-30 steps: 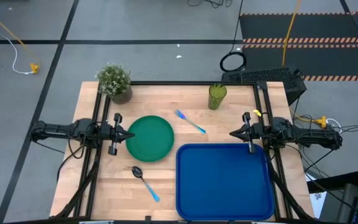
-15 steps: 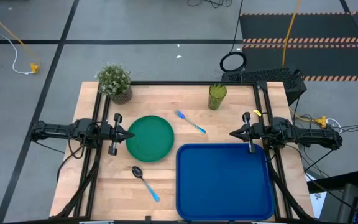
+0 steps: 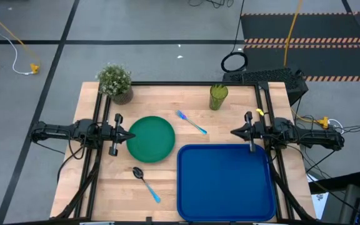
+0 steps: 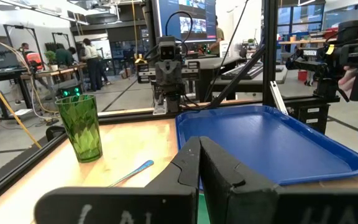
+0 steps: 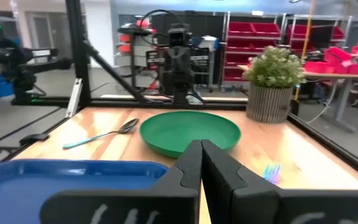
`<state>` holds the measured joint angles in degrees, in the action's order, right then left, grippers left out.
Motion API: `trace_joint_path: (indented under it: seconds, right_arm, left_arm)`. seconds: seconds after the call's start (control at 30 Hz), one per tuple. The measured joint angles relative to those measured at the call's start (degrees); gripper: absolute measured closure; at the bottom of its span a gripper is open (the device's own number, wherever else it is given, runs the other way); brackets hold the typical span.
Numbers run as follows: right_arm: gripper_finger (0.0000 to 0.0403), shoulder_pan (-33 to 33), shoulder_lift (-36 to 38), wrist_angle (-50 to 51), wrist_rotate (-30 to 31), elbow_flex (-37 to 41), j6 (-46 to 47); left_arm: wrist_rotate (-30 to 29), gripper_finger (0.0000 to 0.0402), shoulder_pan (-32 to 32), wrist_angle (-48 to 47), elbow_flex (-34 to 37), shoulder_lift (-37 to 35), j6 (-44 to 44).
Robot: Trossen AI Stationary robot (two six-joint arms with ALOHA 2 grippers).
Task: Pick and place plate/cup/fork/spoon on tray
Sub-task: Put the green cup on the blue tray
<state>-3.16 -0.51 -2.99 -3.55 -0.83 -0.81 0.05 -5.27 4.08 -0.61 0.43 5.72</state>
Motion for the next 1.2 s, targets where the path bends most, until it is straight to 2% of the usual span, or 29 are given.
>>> trace_joint_path:
  seconds: [0.37,0.67,0.9,1.2]
  right_arm:
    - [0.0403,0.0,0.0,-0.6,0.5,0.0,-3.8]
    - [0.0403,0.0,0.0,-2.7,0.7,0.0,-0.8]
    - [0.0403,0.0,0.0,-3.8,1.4,0.0,7.4]
    - [0.0403,0.0,-0.4,-10.4,3.6,-1.4,6.7]
  left_arm:
    - [0.0,0.0394,0.0,0.0,0.0,0.0,0.0]
    - [0.0,0.0394,0.0,0.0,0.0,0.0,0.0]
    - [0.0,0.0394,0.0,0.0,0.0,0.0,0.0]
    - [0.0,0.0394,0.0,0.0,0.0,0.0,0.0]
